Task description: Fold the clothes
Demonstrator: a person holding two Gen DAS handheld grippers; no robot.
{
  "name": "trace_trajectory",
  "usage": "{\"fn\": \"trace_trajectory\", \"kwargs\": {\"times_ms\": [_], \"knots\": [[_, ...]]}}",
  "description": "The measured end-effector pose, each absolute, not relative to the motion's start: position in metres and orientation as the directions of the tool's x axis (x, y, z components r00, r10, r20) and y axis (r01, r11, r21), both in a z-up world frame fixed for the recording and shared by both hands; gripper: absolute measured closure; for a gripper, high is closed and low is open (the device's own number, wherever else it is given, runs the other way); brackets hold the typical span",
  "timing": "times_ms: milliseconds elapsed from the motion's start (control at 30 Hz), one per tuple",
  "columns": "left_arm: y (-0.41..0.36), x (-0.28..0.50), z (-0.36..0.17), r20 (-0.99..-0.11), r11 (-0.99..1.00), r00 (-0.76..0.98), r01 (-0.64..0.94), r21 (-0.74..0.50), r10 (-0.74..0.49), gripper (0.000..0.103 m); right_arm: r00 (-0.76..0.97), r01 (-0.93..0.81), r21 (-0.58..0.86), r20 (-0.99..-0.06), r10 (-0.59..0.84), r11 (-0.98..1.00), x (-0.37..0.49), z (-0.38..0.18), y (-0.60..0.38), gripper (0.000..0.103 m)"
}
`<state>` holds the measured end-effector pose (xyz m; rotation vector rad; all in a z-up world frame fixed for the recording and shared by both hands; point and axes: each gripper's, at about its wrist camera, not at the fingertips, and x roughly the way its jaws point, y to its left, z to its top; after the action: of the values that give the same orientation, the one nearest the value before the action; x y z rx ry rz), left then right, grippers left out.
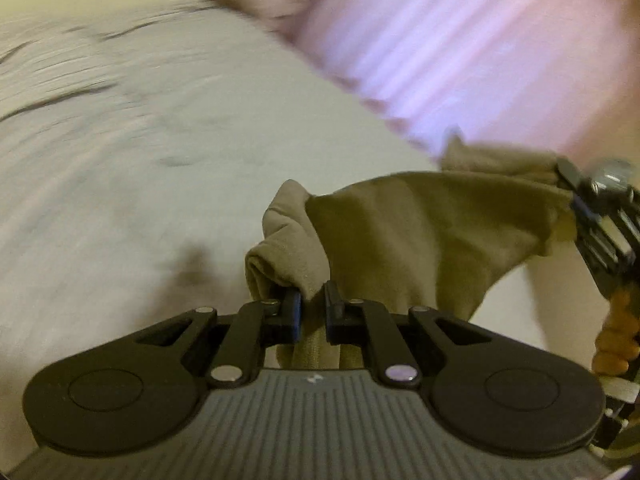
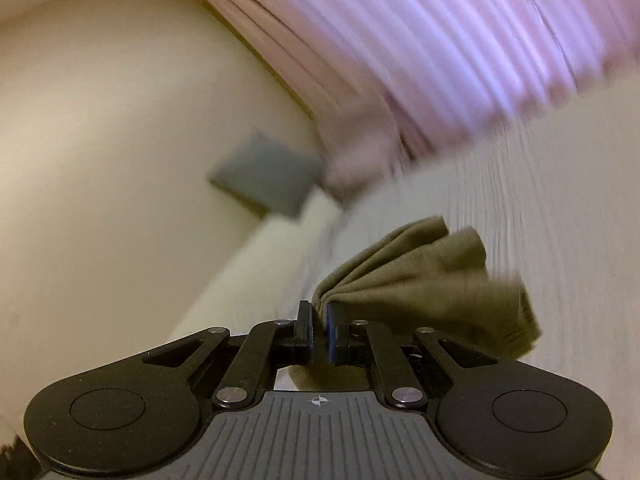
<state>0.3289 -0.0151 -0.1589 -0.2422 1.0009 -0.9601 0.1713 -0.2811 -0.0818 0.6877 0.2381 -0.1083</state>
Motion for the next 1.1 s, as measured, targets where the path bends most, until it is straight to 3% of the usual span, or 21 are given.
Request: {"fn": "trace_trajectory", "kwargs": {"times_ms": [67,133,200,267,333,433,567,767,1100], "knots": [[-0.035,0.301,-0.14,-0.551,0.514,0.148,0.61,-0.603,-0.821,0.095,0.973,0.177,0.503,-0.22,-0.073,0.846,0.136,-0.045,-0.275,0.097],[-0.057,0.274,-0.131,-0.567,0.494,0.093,0.618,-0.612,-0.818,0.093,0.973,0.161,0.332,-0.211,-0.093,0.929,0.105,-0.013,-0.264,0.097],[-0.072,0.245,-0.136,-0.649,0.542,0.065,0.616,-0.572,-0.758,0.094,0.939,0.144,0.083,-0.325,-0.11,0.986,0.088,0.002,-0.242,0.097],[-0.07,0.218,-0.143,-0.705,0.586,0.072,0.618,-0.524,-0.705,0.095,0.831,0.138,0.002,-0.544,-0.115,0.99,0.073,-0.008,-0.24,0.097],[-0.064,0.192,-0.149,-0.758,0.629,0.083,0.62,-0.469,-0.647,0.093,0.706,0.171,0.034,-0.702,-0.098,0.985,0.045,-0.031,-0.249,0.097],[-0.053,0.159,-0.157,-0.824,0.683,0.105,0.621,-0.383,-0.557,0.093,0.645,0.29,0.152,-0.76,-0.076,0.945,-0.018,-0.061,-0.266,0.097],[-0.052,0.117,-0.158,-0.867,0.722,0.13,0.619,-0.308,-0.481,0.093,0.604,0.403,0.305,-0.797,0.0,0.863,-0.078,-0.089,-0.284,0.096],[-0.069,0.061,-0.154,-0.884,0.723,0.176,0.654,-0.223,-0.432,0.085,0.504,0.495,0.312,-0.863,0.024,0.811,-0.097,-0.115,-0.303,0.096],[-0.072,0.023,-0.132,-0.897,0.695,0.241,0.712,-0.095,-0.37,0.076,0.461,0.531,0.334,-0.885,0.065,0.779,-0.142,-0.127,-0.313,0.095]]}}
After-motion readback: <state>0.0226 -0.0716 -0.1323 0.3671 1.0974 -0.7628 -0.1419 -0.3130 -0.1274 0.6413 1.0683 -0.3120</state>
